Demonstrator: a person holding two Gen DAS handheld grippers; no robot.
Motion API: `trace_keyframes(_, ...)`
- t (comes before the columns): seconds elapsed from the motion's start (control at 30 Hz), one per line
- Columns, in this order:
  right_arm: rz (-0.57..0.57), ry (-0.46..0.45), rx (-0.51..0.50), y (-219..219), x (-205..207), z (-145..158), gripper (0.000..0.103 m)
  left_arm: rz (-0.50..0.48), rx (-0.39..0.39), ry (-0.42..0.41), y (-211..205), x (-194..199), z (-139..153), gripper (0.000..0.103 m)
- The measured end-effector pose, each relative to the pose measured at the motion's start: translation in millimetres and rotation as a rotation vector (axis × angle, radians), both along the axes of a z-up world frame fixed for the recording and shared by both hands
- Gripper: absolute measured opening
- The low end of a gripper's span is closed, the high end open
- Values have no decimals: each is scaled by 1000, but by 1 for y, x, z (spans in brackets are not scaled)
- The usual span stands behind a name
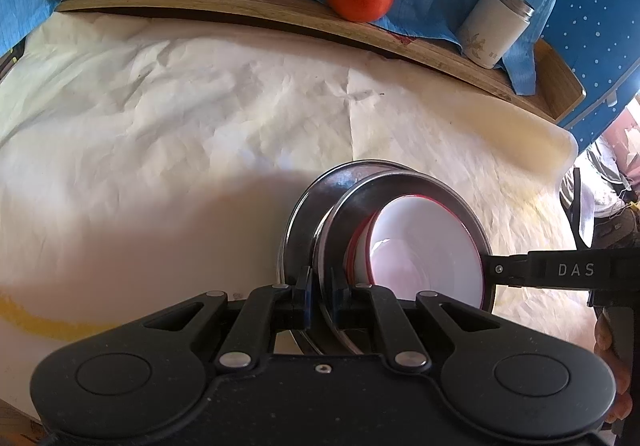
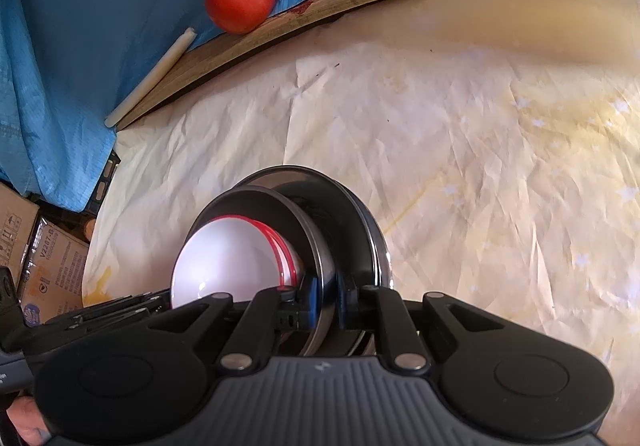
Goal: Organize plates and bowls
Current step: 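Lower the steel bowl onto the steel plate stack with both grippers, then open both grippers to release the steel bowl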
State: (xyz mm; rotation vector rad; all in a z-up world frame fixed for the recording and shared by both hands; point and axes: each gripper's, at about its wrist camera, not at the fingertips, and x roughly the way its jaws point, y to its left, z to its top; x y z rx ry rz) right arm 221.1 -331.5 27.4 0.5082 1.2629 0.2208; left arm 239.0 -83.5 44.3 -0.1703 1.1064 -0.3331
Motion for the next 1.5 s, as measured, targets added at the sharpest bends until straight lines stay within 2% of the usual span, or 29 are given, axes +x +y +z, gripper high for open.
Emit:
trace_keyframes(0.43, -5, -30, -28, 4, -5, 2, 13, 0, -2, -6, 0, 0, 2, 9)
trace_keyframes(0.7, -17, -88, -55, 4, -6, 14, 17, 4, -3, -28, 4, -2, 6, 13)
trace_keyframes(0.73, -20, -91, -58, 4, -7, 15, 18, 7, -3, -32, 4, -2, 7, 13)
trace_keyframes(0.77, -22, -96, -59, 3, -7, 16, 24, 9, -3, -37, 5, -3, 8, 15)
trace_keyframes(0.93, -34, -109, -71, 2, -10, 20, 32, 24, -14, -49, 10, -5, 11, 21)
trace_keyframes(1.1, -52, -117, -74, -2, -15, 22, 37, 50, -43, -59, 17, -6, 14, 34)
trace_keyframes(1.23, -70, -132, -79, -5, -20, 25, 47, 56, -48, -71, 19, -9, 17, 36)
trace_keyframes(1.33, -79, -145, -58, -8, -23, 28, 61, 63, -52, -75, 21, -11, 19, 38)
trace_keyframes(1.43, -76, -157, -57, -7, -27, 31, 64, 71, -57, -82, 23, -13, 20, 42)
trace_keyframes(1.5, -75, -170, -65, -5, -30, 34, 67, 76, -68, -87, 26, -15, 21, 51)
